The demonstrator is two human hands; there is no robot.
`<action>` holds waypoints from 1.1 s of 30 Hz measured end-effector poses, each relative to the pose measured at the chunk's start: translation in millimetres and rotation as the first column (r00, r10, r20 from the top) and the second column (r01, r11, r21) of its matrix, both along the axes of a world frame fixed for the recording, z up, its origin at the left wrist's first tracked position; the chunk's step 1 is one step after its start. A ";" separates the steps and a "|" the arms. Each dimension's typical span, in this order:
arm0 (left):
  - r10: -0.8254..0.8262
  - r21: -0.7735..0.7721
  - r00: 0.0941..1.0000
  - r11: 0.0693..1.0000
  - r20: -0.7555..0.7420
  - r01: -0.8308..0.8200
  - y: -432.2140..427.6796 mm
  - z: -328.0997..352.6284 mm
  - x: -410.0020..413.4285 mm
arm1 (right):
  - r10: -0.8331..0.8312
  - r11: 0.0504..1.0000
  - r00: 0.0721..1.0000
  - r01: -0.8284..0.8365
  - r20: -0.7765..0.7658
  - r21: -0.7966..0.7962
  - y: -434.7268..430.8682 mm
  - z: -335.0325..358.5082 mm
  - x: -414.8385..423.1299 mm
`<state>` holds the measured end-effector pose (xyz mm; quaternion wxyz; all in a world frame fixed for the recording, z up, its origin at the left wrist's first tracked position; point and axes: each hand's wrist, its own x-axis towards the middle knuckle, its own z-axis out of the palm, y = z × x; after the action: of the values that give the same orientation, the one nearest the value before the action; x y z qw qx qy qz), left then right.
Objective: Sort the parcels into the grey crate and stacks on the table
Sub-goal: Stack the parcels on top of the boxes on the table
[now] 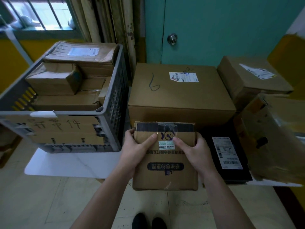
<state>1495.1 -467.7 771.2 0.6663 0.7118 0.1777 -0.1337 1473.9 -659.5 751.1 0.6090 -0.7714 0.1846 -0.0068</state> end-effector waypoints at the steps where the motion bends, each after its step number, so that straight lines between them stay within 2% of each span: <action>1: 0.009 0.001 1.000 1.000 0.010 -0.009 -0.9 1.3 -1.6 | 0.005 1.000 1.000 -0.005 0.006 0.006 -1.4 0.3 -1.6; 9: 0.030 0.074 0.996 0.997 0.080 -0.036 -8.6 -1.2 -25.9 | -0.001 0.998 0.999 -0.002 0.049 0.057 -9.0 0.0 -19.9; 14: 0.038 0.118 0.993 0.992 0.111 -0.051 -9.6 -10.5 -37.4 | 0.045 0.999 0.997 -0.044 0.059 -0.019 -12.2 -5.4 -25.1; 17: 0.048 0.123 0.987 0.990 0.153 -0.067 -6.8 -12.2 -41.1 | 0.101 0.987 0.992 -0.091 0.078 -0.130 -13.9 -6.5 -27.5; 22: -0.029 0.189 0.974 0.982 0.225 -0.015 -9.9 -12.0 -49.0 | 0.181 0.961 0.981 -0.160 0.075 -0.225 -20.9 -6.2 -28.5; 33: -0.084 0.270 0.979 0.962 0.186 0.031 -6.6 -12.6 -36.1 | 0.254 0.964 0.962 -0.244 0.104 -0.101 -27.4 -10.5 -19.3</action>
<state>1459.0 -474.2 758.6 0.5750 0.8091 0.1069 -0.0575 1454.6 -686.9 740.6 0.5802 -0.8127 0.0500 0.0170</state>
